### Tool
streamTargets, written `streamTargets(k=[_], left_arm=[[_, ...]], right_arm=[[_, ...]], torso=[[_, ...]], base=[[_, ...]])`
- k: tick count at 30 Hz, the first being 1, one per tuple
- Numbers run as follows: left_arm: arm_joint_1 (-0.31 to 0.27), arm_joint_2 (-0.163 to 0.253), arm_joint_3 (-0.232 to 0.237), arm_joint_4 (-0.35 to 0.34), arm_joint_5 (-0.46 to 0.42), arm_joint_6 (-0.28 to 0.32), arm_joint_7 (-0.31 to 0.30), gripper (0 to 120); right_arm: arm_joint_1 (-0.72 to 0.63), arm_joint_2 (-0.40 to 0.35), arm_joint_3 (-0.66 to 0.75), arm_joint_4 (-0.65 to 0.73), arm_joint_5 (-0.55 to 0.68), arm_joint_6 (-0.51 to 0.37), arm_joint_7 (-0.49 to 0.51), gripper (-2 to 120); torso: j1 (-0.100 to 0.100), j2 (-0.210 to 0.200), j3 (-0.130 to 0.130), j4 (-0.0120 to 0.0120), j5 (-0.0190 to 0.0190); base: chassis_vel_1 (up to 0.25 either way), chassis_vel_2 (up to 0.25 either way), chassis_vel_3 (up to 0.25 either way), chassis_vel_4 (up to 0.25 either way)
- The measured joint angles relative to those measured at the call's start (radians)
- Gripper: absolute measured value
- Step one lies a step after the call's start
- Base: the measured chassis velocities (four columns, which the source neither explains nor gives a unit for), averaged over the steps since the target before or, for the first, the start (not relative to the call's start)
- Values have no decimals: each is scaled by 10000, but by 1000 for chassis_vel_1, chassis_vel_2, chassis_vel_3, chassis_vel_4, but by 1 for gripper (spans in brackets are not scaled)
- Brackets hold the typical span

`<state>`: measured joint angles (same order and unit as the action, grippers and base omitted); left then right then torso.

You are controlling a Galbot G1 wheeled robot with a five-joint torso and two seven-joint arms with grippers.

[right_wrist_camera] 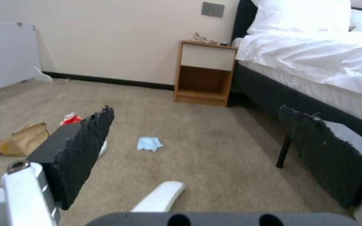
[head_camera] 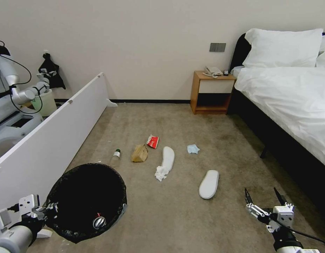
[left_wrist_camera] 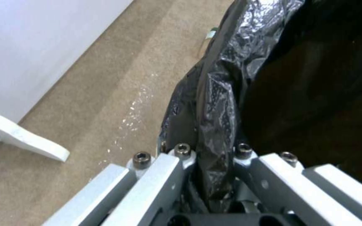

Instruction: Pick up the trash bin, then pick up the garbage from the floor and place it into the trash bin.

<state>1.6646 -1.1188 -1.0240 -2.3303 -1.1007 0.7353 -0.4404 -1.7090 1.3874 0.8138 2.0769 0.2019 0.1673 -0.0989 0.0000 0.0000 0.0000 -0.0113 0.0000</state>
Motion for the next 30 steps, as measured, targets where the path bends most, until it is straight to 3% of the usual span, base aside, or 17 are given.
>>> streamTargets(k=[18,30], left_arm=[[-63,19,93,-13,-4,0,-21,3],[-50,5,109,-70,7,0,-29,3]], right_arm=[[87,-41,6,-132,65,-64,-73,100],[120,-73,-11,-195,111,-109,-78,100]], torso=[[0,0,0,0,0],[1,0,0,0,0]], base=[[0,0,0,0],[-63,52,53,-66]])
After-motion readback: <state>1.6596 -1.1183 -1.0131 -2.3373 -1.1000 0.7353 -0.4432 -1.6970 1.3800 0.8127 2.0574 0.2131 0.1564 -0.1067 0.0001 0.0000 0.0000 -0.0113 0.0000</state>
